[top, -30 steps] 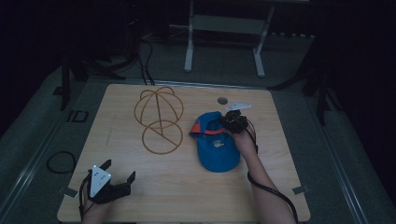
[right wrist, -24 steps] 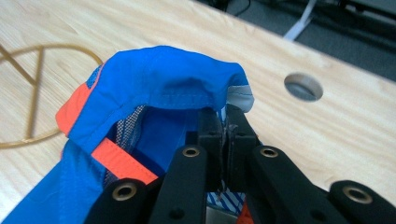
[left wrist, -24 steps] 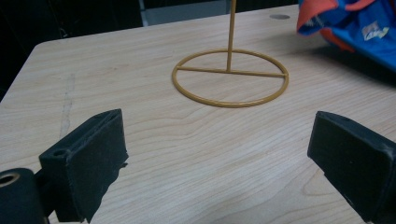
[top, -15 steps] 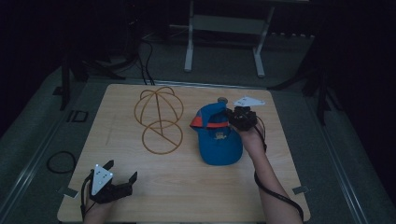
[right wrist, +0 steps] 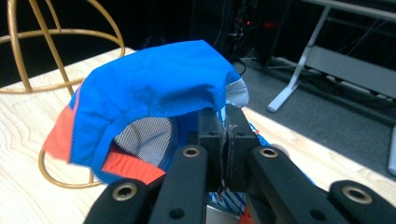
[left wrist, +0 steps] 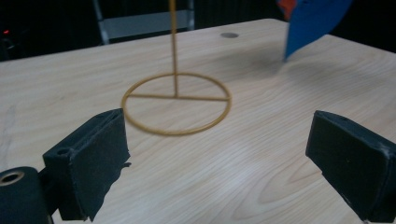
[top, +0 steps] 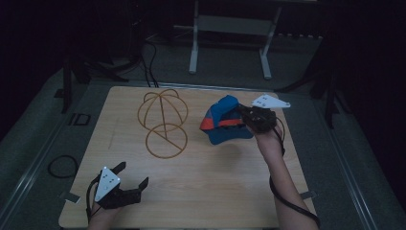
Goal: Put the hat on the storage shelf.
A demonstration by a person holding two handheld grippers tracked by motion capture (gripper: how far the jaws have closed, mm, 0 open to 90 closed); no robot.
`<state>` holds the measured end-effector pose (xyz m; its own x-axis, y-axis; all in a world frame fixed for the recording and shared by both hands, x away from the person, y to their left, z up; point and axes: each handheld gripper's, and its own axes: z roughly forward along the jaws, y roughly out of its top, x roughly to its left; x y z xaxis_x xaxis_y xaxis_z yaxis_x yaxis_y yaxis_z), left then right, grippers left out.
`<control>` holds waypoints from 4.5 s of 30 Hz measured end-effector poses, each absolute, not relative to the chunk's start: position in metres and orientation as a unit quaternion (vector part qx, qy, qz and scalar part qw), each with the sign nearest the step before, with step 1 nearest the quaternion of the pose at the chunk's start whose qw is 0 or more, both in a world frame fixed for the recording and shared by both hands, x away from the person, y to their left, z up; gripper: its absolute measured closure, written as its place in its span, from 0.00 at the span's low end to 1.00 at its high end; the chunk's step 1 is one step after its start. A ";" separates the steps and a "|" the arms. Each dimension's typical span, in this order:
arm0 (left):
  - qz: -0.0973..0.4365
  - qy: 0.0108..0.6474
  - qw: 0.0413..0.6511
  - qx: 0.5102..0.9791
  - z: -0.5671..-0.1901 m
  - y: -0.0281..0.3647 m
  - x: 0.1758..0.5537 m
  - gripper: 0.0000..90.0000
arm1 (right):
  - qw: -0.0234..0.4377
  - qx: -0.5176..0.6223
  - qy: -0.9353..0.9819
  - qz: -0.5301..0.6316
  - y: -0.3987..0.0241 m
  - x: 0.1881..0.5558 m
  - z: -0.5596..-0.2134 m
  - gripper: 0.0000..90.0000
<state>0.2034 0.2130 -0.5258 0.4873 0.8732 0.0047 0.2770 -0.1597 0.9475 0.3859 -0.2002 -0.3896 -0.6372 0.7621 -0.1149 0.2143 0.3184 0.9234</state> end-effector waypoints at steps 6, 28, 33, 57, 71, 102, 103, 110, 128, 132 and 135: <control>0.275 0.401 0.511 0.709 -0.502 0.197 0.209 0.07 | 0.293 0.314 0.753 0.499 -0.206 0.374 -0.374 0.98; 0.272 0.341 0.508 0.743 -0.424 0.114 0.241 0.10 | 0.294 0.305 0.749 0.510 -0.202 0.355 -0.371 0.97; 0.268 0.321 0.512 0.750 -0.408 0.093 0.256 0.12 | 0.293 0.301 0.751 0.509 -0.200 0.353 -0.371 0.97; 0.255 0.326 0.504 0.758 -0.365 0.028 0.326 0.25 | 0.289 0.279 0.757 0.516 -0.198 0.337 -0.368 0.97; 0.230 0.313 0.473 0.791 -0.375 0.014 0.336 0.68 | 0.285 0.268 0.761 0.517 -0.194 0.328 -0.371 0.98; 0.351 0.257 0.461 0.773 -0.359 0.005 0.324 1.00 | 0.270 0.261 0.741 0.557 -0.205 0.310 -0.363 0.77; 0.348 0.257 0.471 0.769 -0.358 0.007 0.323 1.00 | 0.270 0.259 0.741 0.557 -0.207 0.307 -0.362 0.74; 0.376 0.228 0.491 0.752 -0.353 0.023 0.315 0.99 | 0.270 0.238 0.735 0.575 -0.229 0.286 -0.351 0.54; 0.238 0.059 0.686 0.685 -0.351 0.081 0.311 0.99 | 0.208 0.200 0.749 0.597 -0.242 0.267 -0.364 0.57; 0.210 0.021 0.699 0.683 -0.353 0.080 0.309 0.99 | 0.195 0.188 0.752 0.602 -0.234 0.260 -0.367 0.56; 0.177 -0.005 0.718 0.673 -0.354 0.079 0.307 0.99 | 0.181 0.173 0.753 0.608 -0.225 0.253 -0.371 0.55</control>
<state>0.3070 0.0789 -0.3536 0.9376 0.2469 0.2447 -0.2602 0.0318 0.9650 0.2530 -0.2247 -0.3710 -0.8746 0.4809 -0.0624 0.0402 0.2000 0.9790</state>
